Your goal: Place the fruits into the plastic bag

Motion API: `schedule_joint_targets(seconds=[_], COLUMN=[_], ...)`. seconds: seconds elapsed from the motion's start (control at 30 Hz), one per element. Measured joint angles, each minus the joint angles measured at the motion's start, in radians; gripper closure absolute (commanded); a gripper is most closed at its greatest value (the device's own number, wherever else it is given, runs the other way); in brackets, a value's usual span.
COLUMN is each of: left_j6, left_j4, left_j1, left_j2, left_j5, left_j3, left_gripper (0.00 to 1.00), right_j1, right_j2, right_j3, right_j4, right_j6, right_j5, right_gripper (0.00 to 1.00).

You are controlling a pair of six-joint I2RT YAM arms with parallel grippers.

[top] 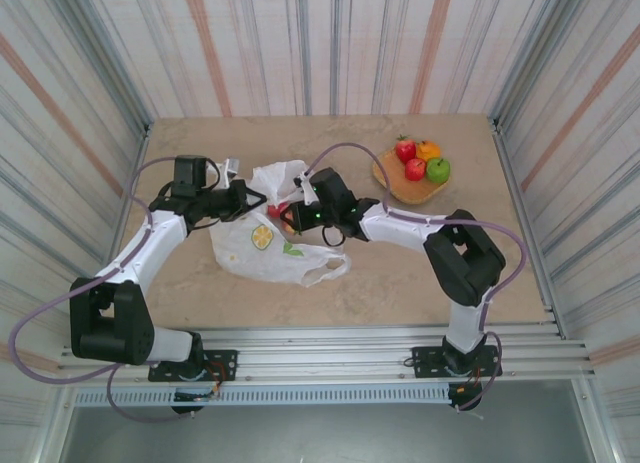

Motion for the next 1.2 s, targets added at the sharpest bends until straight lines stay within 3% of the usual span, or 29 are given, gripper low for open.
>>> schedule_joint_targets(seconds=[0.5, 0.83, 1.1, 1.2], left_j6=[0.000, 0.004, 0.004, 0.005], left_j4=[-0.001, -0.002, -0.005, -0.005], left_j1=[0.000, 0.000, 0.000, 0.000], left_j2=[-0.015, -0.015, -0.015, -0.015], left_j5=[-0.006, -0.006, -0.006, -0.006], left_j3=[-0.011, -0.011, -0.011, -0.011], left_gripper=[1.00, 1.00, 1.00, 1.00], right_j1=[0.051, 0.093, 0.095, 0.094], right_j2=[0.162, 0.171, 0.129, 0.088], right_j3=[0.098, 0.103, 0.027, 0.004], right_j4=[0.084, 0.159, 0.183, 0.167], right_j6=[0.154, 0.173, 0.151, 0.124], right_j5=[0.119, 0.039, -0.092, -0.098], right_gripper=[0.53, 0.50, 0.25, 0.20])
